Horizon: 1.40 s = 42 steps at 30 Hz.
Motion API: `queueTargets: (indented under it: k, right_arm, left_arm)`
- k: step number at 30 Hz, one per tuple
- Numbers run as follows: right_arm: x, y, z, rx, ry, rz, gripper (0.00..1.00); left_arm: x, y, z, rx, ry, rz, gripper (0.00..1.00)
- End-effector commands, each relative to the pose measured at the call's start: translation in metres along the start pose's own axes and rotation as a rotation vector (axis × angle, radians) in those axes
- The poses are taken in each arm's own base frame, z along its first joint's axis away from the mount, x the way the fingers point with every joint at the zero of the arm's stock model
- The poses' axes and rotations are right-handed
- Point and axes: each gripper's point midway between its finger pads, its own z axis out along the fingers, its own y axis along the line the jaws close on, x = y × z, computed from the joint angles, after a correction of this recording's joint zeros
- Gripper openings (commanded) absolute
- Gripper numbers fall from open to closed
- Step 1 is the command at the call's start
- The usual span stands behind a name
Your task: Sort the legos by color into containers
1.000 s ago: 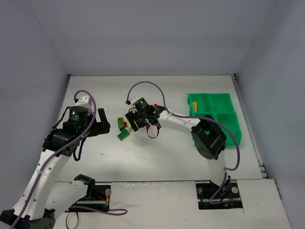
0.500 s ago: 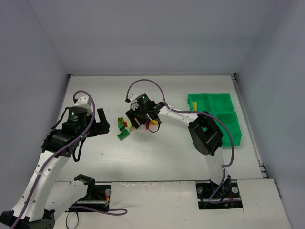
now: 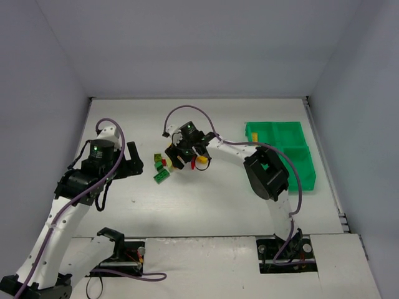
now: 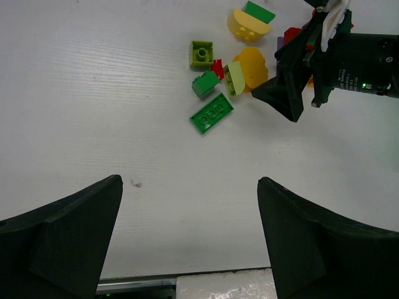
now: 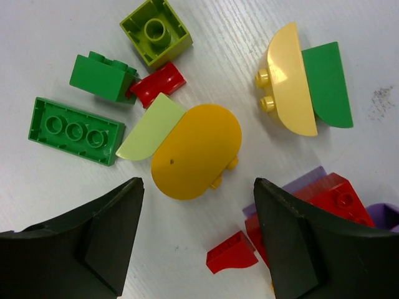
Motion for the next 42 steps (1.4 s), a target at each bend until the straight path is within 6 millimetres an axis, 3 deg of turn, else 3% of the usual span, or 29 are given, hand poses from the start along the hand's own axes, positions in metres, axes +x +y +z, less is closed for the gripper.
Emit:
queueTargets:
  k: [1, 10, 17, 20, 23, 27, 28, 30, 31, 33, 35, 36, 37, 39, 41, 42]
  right_arm:
    - [-0.023, 0.003, 0.0, -0.037, -0.05, -0.065, 0.68]
    - [-0.018, -0.006, 0.015, -0.021, -0.032, -0.082, 0.68]
    - [-0.02, -0.006, 0.019, -0.041, -0.038, -0.099, 0.63]
    - [-0.02, -0.005, 0.019, -0.05, -0.042, -0.104, 0.53]
    - [-0.023, -0.006, 0.014, -0.038, -0.049, -0.107, 0.35]
    - [-0.04, -0.007, -0.006, -0.006, -0.098, -0.121, 0.03]
    - [-0.04, -0.008, -0.009, 0.002, -0.101, -0.12, 0.0]
    - [-0.051, -0.009, -0.027, 0.032, -0.138, -0.121, 0.0]
    - [-0.045, -0.009, -0.03, 0.037, -0.128, -0.114, 0.0]
    - [-0.065, -0.01, -0.051, 0.069, -0.199, -0.115, 0.0]
    - [-0.062, -0.012, -0.063, 0.101, -0.212, -0.1, 0.0]
    - [-0.077, -0.01, -0.082, 0.116, -0.267, -0.095, 0.0]
    - [-0.071, -0.009, -0.087, 0.125, -0.267, -0.084, 0.0]
    - [-0.087, -0.003, -0.115, 0.136, -0.339, -0.072, 0.0]
    - [-0.083, 0.0, -0.127, 0.145, -0.355, -0.059, 0.0]
    - [-0.092, 0.004, -0.145, 0.152, -0.4, -0.063, 0.0]
  left_arm:
    - [-0.015, -0.002, -0.003, 0.003, -0.044, 0.008, 0.83]
    - [-0.013, -0.002, -0.001, 0.003, -0.036, 0.011, 0.83]
    - [-0.011, -0.002, 0.001, -0.001, -0.027, 0.011, 0.83]
    - [-0.009, -0.002, 0.002, 0.002, -0.022, 0.007, 0.83]
    - [-0.007, -0.004, 0.003, 0.014, -0.019, 0.001, 0.83]
    - [-0.008, -0.011, 0.005, 0.049, -0.028, -0.019, 0.83]
    - [-0.009, -0.013, 0.005, 0.059, -0.032, -0.028, 0.83]
    - [-0.01, -0.014, 0.008, 0.063, -0.041, -0.039, 0.83]
    - [-0.008, -0.02, 0.009, 0.091, -0.027, -0.042, 0.83]
    - [-0.009, -0.025, 0.013, 0.111, -0.028, -0.058, 0.83]
    - [-0.009, -0.031, 0.017, 0.136, -0.014, -0.081, 0.83]
    - [-0.012, -0.036, 0.019, 0.153, -0.024, -0.092, 0.83]
    - [-0.012, -0.043, 0.022, 0.181, -0.009, -0.115, 0.83]
    - [-0.022, -0.056, 0.027, 0.236, -0.029, -0.145, 0.82]
    - [-0.024, -0.075, 0.033, 0.314, -0.004, -0.19, 0.82]
    - [-0.034, -0.086, 0.034, 0.368, -0.031, -0.202, 0.82]
